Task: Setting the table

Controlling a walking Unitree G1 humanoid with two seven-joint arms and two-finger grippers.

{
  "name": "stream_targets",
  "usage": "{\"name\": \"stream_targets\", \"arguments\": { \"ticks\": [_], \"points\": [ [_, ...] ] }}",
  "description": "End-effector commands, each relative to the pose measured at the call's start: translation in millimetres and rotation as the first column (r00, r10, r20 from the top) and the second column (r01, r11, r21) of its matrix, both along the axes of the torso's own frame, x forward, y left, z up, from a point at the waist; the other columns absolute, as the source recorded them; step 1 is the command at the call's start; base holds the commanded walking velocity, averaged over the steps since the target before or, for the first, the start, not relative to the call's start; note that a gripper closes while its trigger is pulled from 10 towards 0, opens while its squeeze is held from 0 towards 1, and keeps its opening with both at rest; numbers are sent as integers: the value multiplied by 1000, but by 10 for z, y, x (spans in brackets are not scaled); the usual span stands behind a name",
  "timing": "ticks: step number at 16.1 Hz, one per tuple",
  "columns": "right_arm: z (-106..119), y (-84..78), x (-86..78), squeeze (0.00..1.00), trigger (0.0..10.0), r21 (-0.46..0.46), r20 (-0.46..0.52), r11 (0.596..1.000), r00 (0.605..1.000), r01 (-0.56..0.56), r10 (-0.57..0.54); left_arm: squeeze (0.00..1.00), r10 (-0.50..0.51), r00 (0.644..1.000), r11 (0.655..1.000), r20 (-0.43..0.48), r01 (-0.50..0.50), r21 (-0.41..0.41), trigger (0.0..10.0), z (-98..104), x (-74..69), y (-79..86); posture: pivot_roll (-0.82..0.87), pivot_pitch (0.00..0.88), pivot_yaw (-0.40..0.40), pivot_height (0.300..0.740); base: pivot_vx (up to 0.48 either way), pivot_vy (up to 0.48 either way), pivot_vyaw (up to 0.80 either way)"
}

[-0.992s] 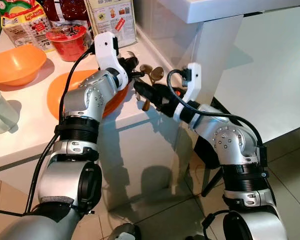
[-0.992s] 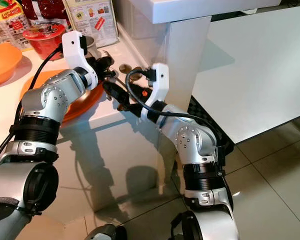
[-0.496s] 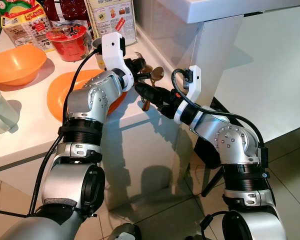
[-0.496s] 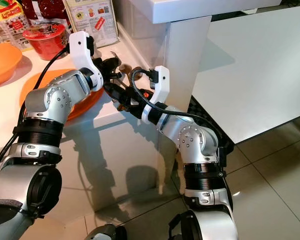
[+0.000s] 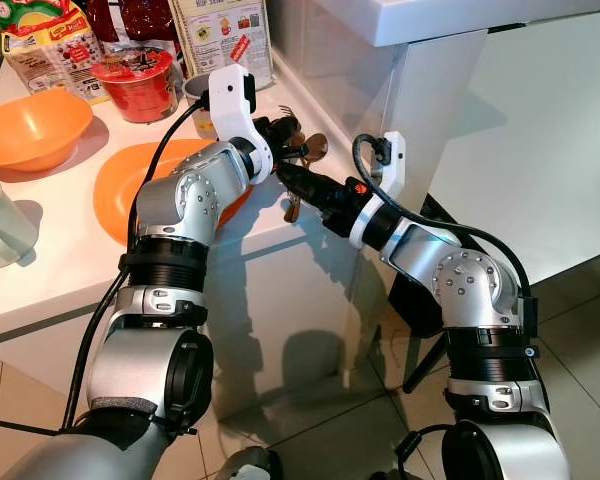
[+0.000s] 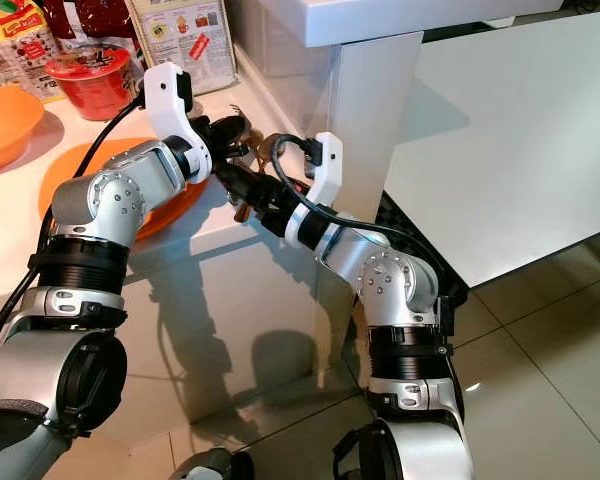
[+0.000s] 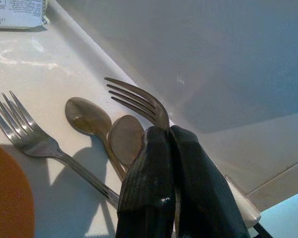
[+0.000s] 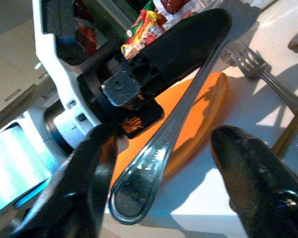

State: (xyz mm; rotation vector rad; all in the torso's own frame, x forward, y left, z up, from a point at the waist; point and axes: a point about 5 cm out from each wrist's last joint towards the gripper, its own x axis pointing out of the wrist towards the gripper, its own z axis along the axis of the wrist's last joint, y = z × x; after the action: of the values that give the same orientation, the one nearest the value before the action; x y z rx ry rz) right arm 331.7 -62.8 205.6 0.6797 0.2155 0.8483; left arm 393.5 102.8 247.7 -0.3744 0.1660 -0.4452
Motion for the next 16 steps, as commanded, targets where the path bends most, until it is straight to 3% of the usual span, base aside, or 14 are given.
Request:
{"name": "stream_targets", "arguments": {
  "ticks": [1, 3, 4, 5, 6, 7, 16],
  "points": [
    [26, 17, 5, 0, 0, 13, -12, 1000, 1000, -11, 11, 0, -7, 1000, 1000, 26, 8, -11, 0, 89, -12, -13, -25, 53, 60, 740, 0, 0, 0],
    [12, 8, 10, 0, 3294, 6, -21, 1000, 1000, -5, 5, 0, -6, 1000, 1000, 27, 6, -12, 0, 92, -5, -17, -26, 54, 60, 740, 0, 0, 0],
    [6, 6, 11, 0, 4157, 4, -24, 1000, 1000, -4, 4, 0, -4, 1000, 1000, 27, 4, -12, 0, 94, 0, -16, -26, 55, 60, 740, 0, 0, 0],
    [-9, 2, 13, 0, 5961, -3, -31, 1000, 1000, 0, 0, 0, -3, 999, 1000, 32, 3, -12, 0, 108, 13, -20, -28, 57, 61, 740, 0, 0, 0],
    [-14, 1, 14, 0, 8784, -3, -33, 1000, 999, 0, 0, 0, -3, 999, 1000, 35, 4, -11, 0, 115, 19, -24, -28, 57, 61, 740, 0, 0, 0],
    [-15, 3, 15, 0, 10000, -2, -37, 1000, 999, -2, 2, 0, -6, 999, 1000, 39, 6, -10, 0, 127, 30, -37, -30, 59, 63, 740, 0, 0, 0],
    [18, 27, 129, 0, 10000, -20, -51, 1000, 999, -11, 10, 0, -41, 998, 999, 50, 41, 14, 0, 116, 70, -144, -39, 76, 62, 740, 0, 0, 0]
  ]
}}
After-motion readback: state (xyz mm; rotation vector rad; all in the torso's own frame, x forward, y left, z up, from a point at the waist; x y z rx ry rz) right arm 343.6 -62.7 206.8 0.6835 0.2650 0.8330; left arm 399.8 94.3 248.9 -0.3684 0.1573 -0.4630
